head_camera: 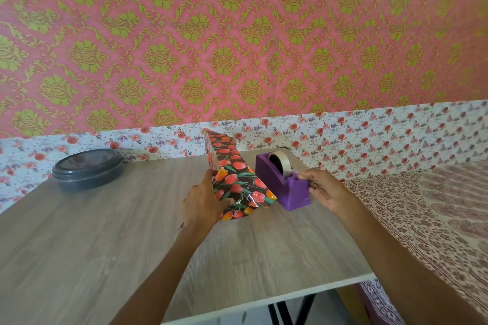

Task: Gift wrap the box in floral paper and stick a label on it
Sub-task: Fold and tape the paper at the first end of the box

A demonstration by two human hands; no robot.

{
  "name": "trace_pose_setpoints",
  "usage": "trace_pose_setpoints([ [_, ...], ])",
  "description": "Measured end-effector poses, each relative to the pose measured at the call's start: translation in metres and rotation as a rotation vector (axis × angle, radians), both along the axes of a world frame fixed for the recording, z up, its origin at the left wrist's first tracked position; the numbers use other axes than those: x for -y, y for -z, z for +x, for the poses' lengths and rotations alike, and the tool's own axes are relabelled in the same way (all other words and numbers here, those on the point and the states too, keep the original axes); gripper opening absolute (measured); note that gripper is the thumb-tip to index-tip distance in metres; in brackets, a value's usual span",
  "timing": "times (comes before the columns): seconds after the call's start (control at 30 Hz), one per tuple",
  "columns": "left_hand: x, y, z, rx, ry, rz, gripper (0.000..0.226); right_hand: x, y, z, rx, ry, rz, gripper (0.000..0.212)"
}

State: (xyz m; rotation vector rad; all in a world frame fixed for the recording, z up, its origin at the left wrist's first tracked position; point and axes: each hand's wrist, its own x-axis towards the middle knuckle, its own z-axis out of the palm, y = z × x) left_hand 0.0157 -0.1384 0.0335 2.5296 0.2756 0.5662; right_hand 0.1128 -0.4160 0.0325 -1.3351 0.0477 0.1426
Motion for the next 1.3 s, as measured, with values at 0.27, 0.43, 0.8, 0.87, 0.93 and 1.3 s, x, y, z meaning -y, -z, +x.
trace_pose_setpoints([
  [0.27, 0.0, 0.001, 0.002, -0.002, 0.004, -0.002, 0.078, -0.003, 0.006, -0.005, 0.004, 0.05, 0.002, 0.018],
  [0.43, -0.001, 0.001, 0.004, -0.002, 0.009, 0.009, 0.077, -0.002, 0.007, -0.007, 0.009, 0.033, 0.015, 0.017],
  [0.8, -0.002, 0.003, 0.004, 0.015, 0.006, -0.009, 0.075, -0.01, 0.021, -0.011, 0.048, 0.091, -0.029, 0.018],
  [0.87, -0.002, 0.003, 0.004, 0.018, 0.006, -0.011, 0.076, -0.019, 0.026, -0.016, 0.019, 0.146, -0.007, 0.017],
  [0.93, -0.002, 0.003, 0.004, 0.015, 0.01, -0.011, 0.076, -0.026, 0.03, -0.021, 0.003, 0.198, 0.026, 0.009],
  [1.3, -0.004, 0.004, 0.005, 0.005, 0.012, -0.01, 0.078, -0.026, 0.026, -0.032, 0.243, 0.292, -0.469, 0.018],
])
